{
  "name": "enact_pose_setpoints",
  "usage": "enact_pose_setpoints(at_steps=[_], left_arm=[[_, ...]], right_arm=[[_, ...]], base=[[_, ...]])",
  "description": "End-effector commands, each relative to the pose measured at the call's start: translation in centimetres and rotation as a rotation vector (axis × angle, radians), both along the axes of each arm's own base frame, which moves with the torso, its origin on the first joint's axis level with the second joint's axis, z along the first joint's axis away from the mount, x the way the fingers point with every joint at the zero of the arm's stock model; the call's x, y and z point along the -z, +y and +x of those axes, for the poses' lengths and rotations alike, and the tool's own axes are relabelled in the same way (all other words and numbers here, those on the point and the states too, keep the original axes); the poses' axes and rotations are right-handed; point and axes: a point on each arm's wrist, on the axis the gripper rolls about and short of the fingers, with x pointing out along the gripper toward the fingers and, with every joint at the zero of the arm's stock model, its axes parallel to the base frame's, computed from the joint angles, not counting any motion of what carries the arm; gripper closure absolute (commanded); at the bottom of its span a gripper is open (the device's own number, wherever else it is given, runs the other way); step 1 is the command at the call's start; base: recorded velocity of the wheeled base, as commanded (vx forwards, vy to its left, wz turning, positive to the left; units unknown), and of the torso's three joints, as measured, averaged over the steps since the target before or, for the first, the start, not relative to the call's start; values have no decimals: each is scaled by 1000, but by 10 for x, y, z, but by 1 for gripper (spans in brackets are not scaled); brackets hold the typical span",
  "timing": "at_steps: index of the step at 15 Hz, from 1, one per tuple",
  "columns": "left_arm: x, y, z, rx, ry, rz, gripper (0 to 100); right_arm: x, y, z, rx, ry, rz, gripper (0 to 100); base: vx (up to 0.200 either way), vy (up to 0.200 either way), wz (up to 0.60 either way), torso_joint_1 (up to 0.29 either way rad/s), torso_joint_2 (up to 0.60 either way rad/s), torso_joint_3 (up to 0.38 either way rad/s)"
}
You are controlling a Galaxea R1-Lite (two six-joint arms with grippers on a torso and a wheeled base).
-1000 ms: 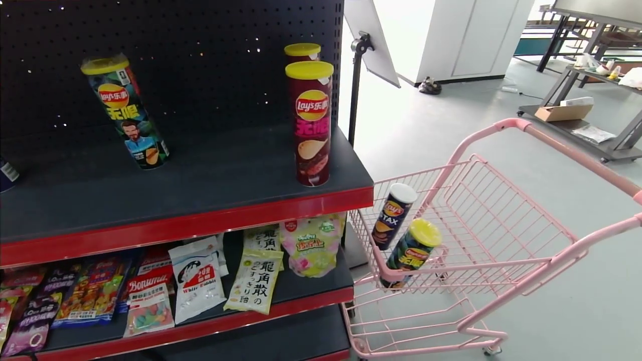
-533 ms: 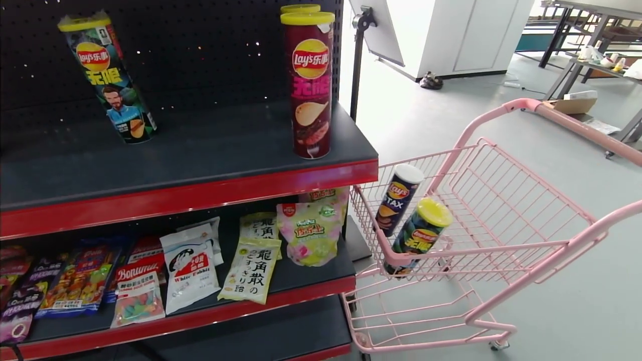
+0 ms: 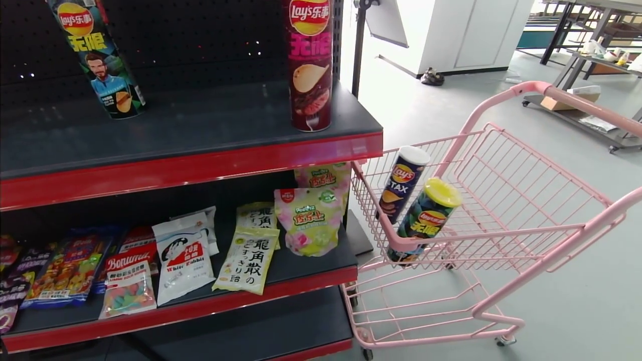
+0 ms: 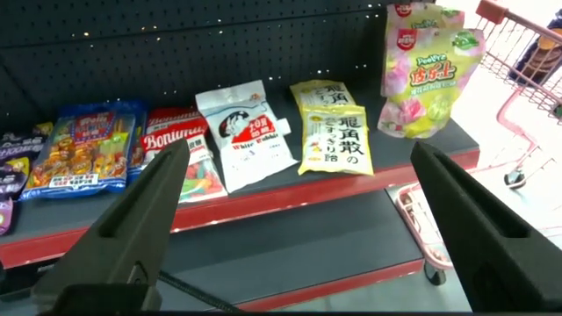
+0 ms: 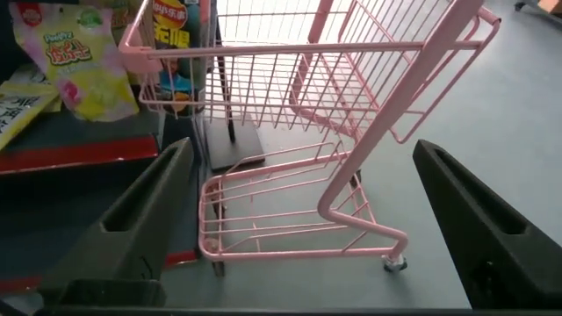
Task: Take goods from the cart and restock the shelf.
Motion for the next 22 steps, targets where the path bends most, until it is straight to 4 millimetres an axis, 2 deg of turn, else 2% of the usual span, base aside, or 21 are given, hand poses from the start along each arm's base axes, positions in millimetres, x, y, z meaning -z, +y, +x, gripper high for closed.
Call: enact_pose_setpoints(at_steps=[1, 3, 4, 5, 6, 7, 8, 9, 10, 11, 12, 14, 16, 19, 22], left_arm=[[0, 0, 0, 0, 0, -1, 0], [0, 0, 0, -1, 0, 1, 0], [0, 0, 0, -1, 0, 1, 0], [0, 0, 0, -1, 2, 1, 0], [0, 0, 0, -1, 0, 1, 0], [0, 0, 0, -1, 0, 1, 0], [0, 0, 0, -1, 0, 1, 0], [0, 0, 0, -1, 0, 1, 0], [0, 0, 0, -1, 0, 1, 0], [0, 0, 0, -1, 2, 1, 0], [0, 0, 0, -1, 0, 1, 0], [0, 0, 0, -1, 0, 1, 0], [0, 0, 0, -1, 0, 1, 0], [0, 0, 0, -1, 0, 1, 0], [0, 0, 0, -1, 2, 1, 0]], right_arm=[[0, 0, 0, 0, -3, 7, 0], [-1, 0, 0, -11, -6, 1, 0], [-16, 1, -3, -37, -48, 2, 0], [-107, 2, 14, -144, -20, 69, 0], [-164, 4, 44, -181, 2, 201, 0], [-192, 8, 70, -265, 26, 200, 0], [-192, 15, 93, -356, 92, 125, 0], [-179, 22, 113, -392, 155, 36, 0], [-174, 24, 122, -399, 178, 29, 0], [-156, 35, 158, -471, 238, 56, 0], [-143, 43, 180, -546, 281, 69, 0], [-123, 50, 206, -628, 379, 103, 0], [-105, 55, 223, -670, 489, 182, 0], [-98, 58, 232, -681, 517, 182, 0], [-78, 62, 246, -689, 543, 152, 0]], base=[[0, 0, 0, 0, 0, 0], [0, 0, 0, 0, 0, 0], [0, 0, 0, 0, 0, 0], [0, 0, 0, 0, 0, 0], [0, 0, 0, 0, 0, 0], [0, 0, 0, 0, 0, 0], [0, 0, 0, 0, 0, 0], [0, 0, 0, 0, 0, 0], [0, 0, 0, 0, 0, 0], [0, 0, 0, 0, 0, 0], [0, 0, 0, 0, 0, 0], [0, 0, 0, 0, 0, 0], [0, 0, 0, 0, 0, 0], [0, 0, 0, 0, 0, 0], [0, 0, 0, 0, 0, 0]])
